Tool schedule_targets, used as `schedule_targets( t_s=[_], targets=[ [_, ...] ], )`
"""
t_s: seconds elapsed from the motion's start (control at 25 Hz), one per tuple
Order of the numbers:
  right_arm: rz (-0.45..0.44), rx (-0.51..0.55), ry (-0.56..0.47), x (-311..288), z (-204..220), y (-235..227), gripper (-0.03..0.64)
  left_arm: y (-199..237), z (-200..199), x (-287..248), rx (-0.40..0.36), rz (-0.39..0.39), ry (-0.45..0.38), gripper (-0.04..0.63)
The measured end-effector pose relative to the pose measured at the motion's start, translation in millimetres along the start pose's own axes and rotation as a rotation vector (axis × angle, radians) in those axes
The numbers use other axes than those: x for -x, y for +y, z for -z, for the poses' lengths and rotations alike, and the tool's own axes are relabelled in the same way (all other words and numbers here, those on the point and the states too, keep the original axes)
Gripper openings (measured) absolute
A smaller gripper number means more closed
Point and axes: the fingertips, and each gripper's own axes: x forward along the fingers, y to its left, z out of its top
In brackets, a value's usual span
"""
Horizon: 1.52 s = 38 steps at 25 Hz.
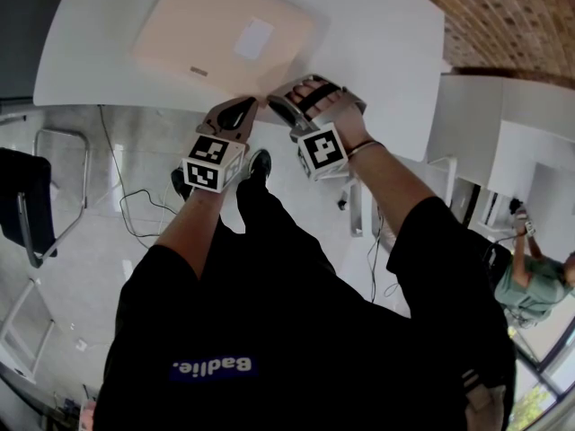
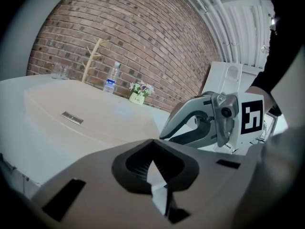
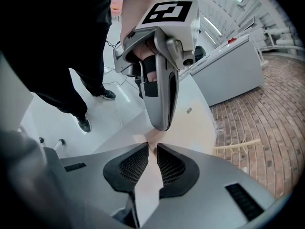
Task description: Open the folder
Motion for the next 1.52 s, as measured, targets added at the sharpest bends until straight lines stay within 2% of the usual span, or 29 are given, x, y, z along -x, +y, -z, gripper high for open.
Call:
schedule_targets(
  t_s=[0.36, 0.6, 0.8, 1.0, 1.52],
  targets=[
    [0.000, 0.012, -0.013, 1, 3, -3, 0.059, 2, 0, -2, 0.004, -0.002, -0.004, 0.002],
    [0.072, 0.029, 0.003, -5, 7, 0, 0.061, 3, 1, -4, 0.018, 0.001, -0.008, 0.002],
    [0.045, 0.002, -0.014, -5, 8, -2, 0.046, 5, 0, -5, 0.012, 0.004, -0.006, 0.002],
    [0.096, -0.126, -0.058, 9, 9, -24, 0.029, 9, -3, -7, 0.025, -0.015, -0.005, 0.002],
    [0.189, -0.545, -0.176, 36, 12, -70, 0.027, 12, -5, -8, 0.039, -0.029, 0.008, 0.002]
  ],
)
